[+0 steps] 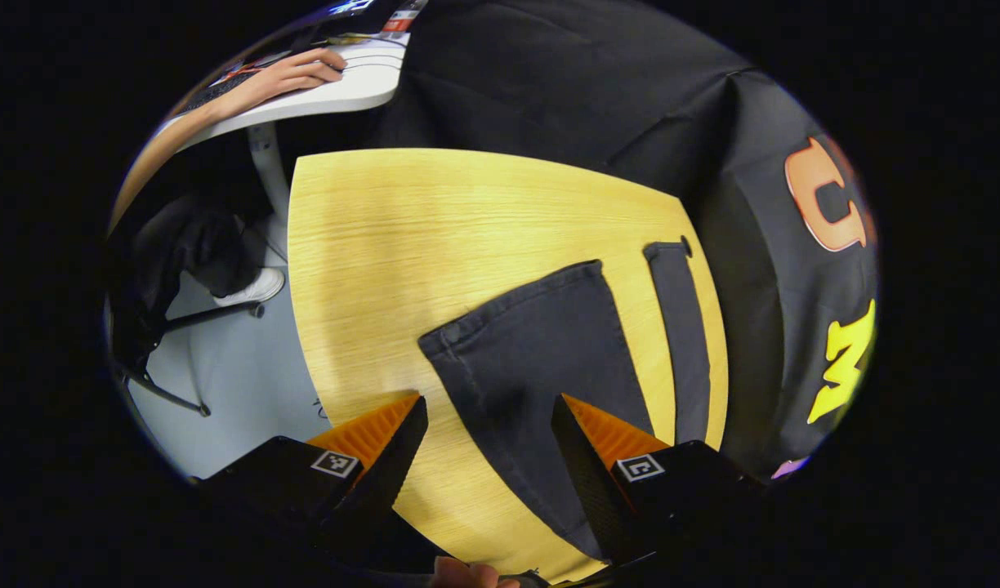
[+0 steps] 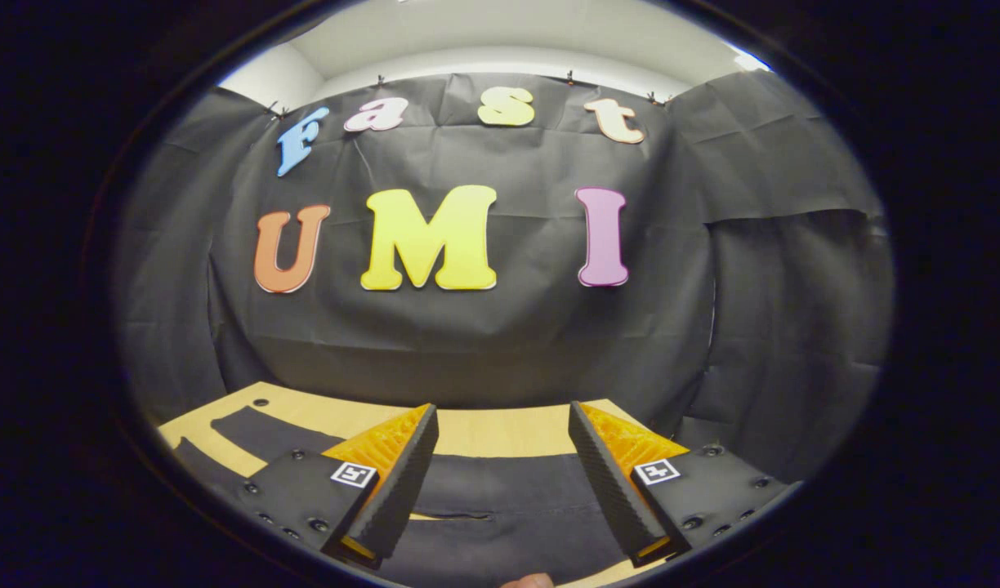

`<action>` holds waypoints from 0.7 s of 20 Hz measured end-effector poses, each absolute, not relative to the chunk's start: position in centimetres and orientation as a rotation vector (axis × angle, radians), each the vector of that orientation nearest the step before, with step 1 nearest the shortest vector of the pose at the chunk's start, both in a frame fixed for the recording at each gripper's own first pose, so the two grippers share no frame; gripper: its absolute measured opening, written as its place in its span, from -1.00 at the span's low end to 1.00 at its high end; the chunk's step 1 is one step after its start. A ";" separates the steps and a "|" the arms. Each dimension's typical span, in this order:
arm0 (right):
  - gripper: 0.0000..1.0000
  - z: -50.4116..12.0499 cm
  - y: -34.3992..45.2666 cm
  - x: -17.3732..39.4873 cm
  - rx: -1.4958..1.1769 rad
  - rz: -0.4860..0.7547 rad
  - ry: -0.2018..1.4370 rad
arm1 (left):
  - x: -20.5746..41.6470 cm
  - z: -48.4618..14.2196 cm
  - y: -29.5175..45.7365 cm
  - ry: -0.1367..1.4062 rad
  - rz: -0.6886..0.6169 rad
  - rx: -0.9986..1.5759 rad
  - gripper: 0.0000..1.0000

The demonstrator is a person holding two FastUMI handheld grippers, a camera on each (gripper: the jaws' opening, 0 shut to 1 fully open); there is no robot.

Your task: Grasp the waist and the cuffs of the jeans and fold them to make the two legs overlap; first hold the waist and fold one-third of the jeans toward the cuffs, then hold the cuffs and fold the remaining one-third in the same direction to finish folding.

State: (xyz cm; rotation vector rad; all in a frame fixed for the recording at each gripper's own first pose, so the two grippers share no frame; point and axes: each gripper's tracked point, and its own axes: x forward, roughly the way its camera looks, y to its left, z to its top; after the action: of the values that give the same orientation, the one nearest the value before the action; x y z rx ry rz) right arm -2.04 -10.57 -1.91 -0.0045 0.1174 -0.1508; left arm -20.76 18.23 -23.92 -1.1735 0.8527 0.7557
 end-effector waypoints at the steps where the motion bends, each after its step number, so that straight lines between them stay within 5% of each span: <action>1: 0.94 -1.8 -11.2 -2.1 -0.006 -0.165 0.118 | -20.7 -24.0 18.5 0.839 0.760 -1.189 0.98; 10: 0.89 -7.0 -18.8 -1.7 0.109 -0.258 0.298 | -18.4 -25.3 20.7 0.868 0.840 -1.269 1.00; 14: 0.98 -14.3 -23.5 -2.0 0.303 -0.332 0.577 | -19.4 -26.0 21.2 0.831 0.871 -1.383 -0.41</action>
State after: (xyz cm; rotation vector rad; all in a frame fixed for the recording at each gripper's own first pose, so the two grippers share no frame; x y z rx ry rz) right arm -2.02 -23.50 -14.27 0.3027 0.5768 -0.3324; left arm -19.40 21.21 -25.96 -1.3826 0.8308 0.8709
